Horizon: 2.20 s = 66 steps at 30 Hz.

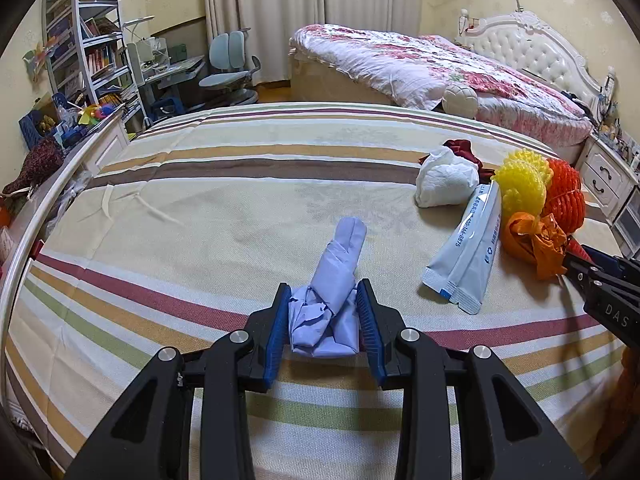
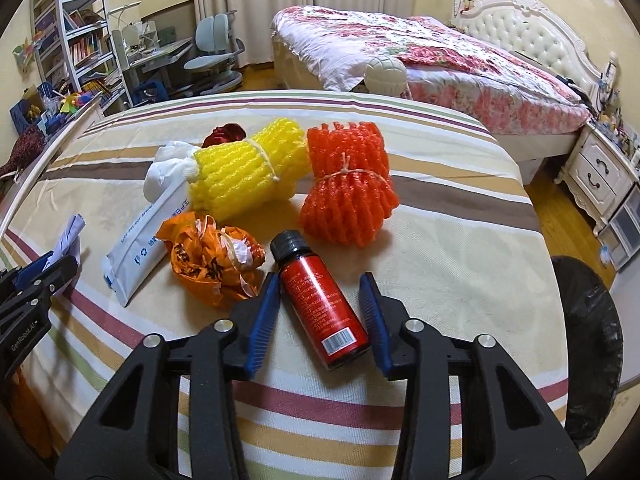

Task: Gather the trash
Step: 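Close the right tool on the red spray can while the left tool holds the lavender cloth, then carry the lavender cloth in the left tool while the right tool carries the spray can over the bin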

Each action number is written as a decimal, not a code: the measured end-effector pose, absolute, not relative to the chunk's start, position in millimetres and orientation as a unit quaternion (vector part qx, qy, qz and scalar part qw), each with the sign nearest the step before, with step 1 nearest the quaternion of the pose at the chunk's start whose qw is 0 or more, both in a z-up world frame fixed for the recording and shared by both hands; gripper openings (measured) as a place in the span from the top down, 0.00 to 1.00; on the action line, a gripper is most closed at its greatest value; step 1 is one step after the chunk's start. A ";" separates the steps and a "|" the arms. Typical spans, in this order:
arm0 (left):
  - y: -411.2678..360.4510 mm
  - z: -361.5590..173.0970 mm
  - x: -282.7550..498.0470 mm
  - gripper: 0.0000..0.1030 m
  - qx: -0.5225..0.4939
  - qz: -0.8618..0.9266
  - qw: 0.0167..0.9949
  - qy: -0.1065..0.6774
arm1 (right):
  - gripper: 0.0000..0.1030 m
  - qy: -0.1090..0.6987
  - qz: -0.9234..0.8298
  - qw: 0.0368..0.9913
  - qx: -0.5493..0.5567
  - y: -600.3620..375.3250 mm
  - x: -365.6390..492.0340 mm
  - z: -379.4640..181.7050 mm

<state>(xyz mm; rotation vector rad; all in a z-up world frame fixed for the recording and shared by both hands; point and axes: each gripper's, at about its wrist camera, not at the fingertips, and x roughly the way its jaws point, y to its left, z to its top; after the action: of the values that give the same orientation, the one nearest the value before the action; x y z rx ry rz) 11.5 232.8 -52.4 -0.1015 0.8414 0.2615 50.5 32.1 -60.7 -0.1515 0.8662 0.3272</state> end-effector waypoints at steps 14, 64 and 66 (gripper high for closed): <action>228.7 -49.6 2.8 0.66 -0.046 0.116 0.909 0.398 | 0.77 0.416 0.152 0.894 -0.063 10.2 17.2 -59.1; -44.7 -14.3 18.3 0.66 0.045 -0.111 0.941 0.317 | 0.77 0.342 -0.045 0.938 0.039 -218.6 -17.5 -36.4; -55.2 -15.2 26.0 0.66 0.046 -0.117 0.940 0.317 | 0.77 0.339 -0.052 0.938 0.042 -227.5 -14.6 -36.9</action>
<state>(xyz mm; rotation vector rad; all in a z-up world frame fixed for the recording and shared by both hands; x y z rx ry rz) 26.0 -55.2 -15.2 0.0945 0.6473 -0.2379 -14.6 -227.5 -36.9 0.0851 0.6930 -0.1061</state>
